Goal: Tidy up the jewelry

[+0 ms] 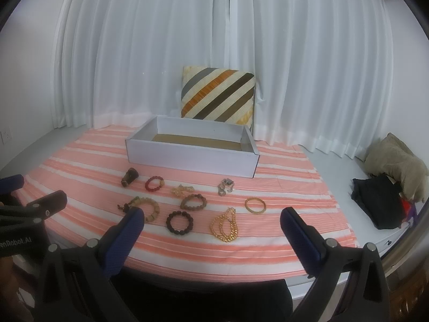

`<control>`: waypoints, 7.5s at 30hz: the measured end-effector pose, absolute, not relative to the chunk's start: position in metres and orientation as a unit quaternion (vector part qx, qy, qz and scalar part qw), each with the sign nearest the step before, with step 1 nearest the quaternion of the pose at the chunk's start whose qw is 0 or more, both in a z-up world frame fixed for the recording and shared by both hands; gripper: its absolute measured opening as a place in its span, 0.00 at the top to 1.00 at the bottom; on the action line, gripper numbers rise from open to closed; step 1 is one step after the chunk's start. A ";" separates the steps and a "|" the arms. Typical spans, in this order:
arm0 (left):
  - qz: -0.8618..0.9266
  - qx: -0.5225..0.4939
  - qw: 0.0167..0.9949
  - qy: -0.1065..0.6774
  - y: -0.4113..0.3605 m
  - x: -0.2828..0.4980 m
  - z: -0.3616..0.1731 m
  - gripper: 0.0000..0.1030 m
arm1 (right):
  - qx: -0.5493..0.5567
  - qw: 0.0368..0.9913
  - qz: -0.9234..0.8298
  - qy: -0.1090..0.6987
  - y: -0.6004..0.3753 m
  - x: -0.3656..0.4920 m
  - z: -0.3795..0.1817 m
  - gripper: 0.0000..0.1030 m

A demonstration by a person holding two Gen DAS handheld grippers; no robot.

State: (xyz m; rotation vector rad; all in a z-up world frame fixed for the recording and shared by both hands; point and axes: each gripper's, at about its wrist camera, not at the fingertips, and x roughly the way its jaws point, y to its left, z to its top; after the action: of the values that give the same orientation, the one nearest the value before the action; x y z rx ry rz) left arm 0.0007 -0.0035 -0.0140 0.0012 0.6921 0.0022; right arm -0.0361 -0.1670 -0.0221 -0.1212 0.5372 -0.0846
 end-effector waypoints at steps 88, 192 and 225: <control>-0.033 0.029 0.932 0.361 -0.006 0.101 -0.100 0.00 | -0.039 0.968 -0.032 0.245 -0.211 0.020 -0.113 0.00; -0.112 -0.028 0.920 0.374 -0.028 0.270 -0.091 0.89 | 0.015 0.961 0.085 0.264 -0.217 0.183 -0.119 0.92; -0.061 -0.020 0.901 0.430 -0.055 0.532 -0.121 0.26 | 0.026 0.931 0.058 0.359 -0.221 0.488 -0.138 0.52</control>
State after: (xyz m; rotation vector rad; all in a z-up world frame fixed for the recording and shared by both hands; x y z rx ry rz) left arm 0.5319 -0.0545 -0.1214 -0.0407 0.8898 -0.1265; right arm 0.4876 -0.2208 -0.1376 0.0538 0.7354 0.1193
